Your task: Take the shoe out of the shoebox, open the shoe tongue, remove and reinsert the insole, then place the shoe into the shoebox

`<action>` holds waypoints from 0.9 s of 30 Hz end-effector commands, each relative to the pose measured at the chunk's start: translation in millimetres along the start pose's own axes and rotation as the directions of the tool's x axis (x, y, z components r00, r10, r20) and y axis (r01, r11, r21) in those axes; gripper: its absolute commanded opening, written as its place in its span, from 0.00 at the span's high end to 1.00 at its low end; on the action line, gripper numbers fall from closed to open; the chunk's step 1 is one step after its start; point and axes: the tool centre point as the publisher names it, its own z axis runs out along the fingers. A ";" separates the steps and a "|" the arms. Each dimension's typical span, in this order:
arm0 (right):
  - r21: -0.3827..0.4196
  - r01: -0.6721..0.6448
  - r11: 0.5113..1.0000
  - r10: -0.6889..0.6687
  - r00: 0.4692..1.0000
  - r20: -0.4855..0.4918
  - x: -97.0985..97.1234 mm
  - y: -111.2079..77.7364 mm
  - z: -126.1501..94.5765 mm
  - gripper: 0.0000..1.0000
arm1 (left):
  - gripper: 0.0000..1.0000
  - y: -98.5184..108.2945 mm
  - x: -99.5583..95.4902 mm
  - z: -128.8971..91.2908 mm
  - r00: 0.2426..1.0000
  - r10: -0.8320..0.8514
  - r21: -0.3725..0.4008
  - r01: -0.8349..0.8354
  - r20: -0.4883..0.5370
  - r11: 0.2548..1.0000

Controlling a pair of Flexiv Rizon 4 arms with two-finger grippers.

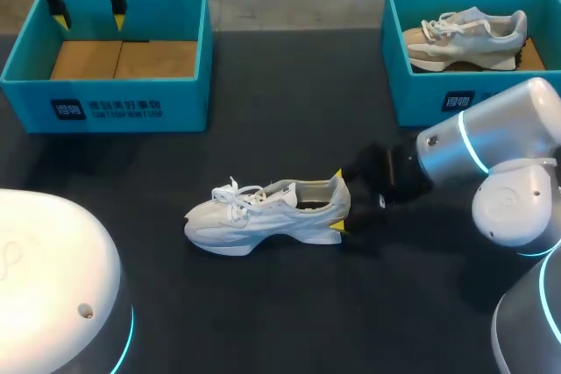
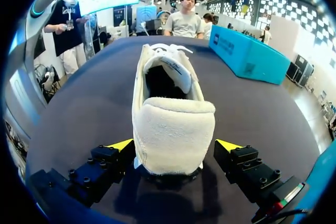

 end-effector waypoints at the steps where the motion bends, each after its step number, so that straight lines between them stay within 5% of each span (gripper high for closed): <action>1: -0.004 0.000 1.000 0.000 1.000 -0.002 0.9 -0.1 11.0 0.00 | 0.00 -0.1 0.0 0.0 1.000 0.000 0.000 0.000 0.000 1.000; 16: -0.032 -0.020 0.999 0.019 1.000 -0.006 5.4 -0.4 28.1 0.00 | 0.00 -0.1 0.0 0.0 1.000 0.000 0.000 0.000 0.000 1.000; 17: -0.033 -0.021 0.999 0.020 1.000 -0.004 5.4 -0.8 29.1 0.05 | 0.00 -0.1 0.0 0.0 1.000 0.000 0.000 0.000 0.000 1.000; 18: -0.034 -0.022 0.999 0.022 1.000 -0.002 5.6 -1.0 30.1 0.46 | 0.00 -0.1 0.0 0.0 1.000 0.000 0.000 0.000 0.000 1.000; 19: -0.034 -0.023 0.999 0.023 1.000 0.000 5.7 -1.3 31.0 0.62 | 0.00 -0.1 0.0 0.0 1.000 0.000 0.000 0.000 0.000 1.000; 20: -0.034 -0.024 0.999 0.024 1.000 0.001 5.8 -1.5 31.7 0.93 | 0.00 -0.1 0.0 0.0 1.000 0.000 0.000 0.000 0.000 1.000; 21: -0.033 -0.026 0.999 0.026 1.000 0.001 6.1 -2.0 32.6 1.00 | 0.00 -0.1 0.0 0.0 1.000 0.000 0.000 0.000 0.000 1.000; 27: -0.032 -0.029 0.999 0.029 1.000 0.001 6.5 -2.5 33.3 1.00 | 0.00 -0.1 0.0 0.0 1.000 0.000 0.000 0.000 0.000 1.000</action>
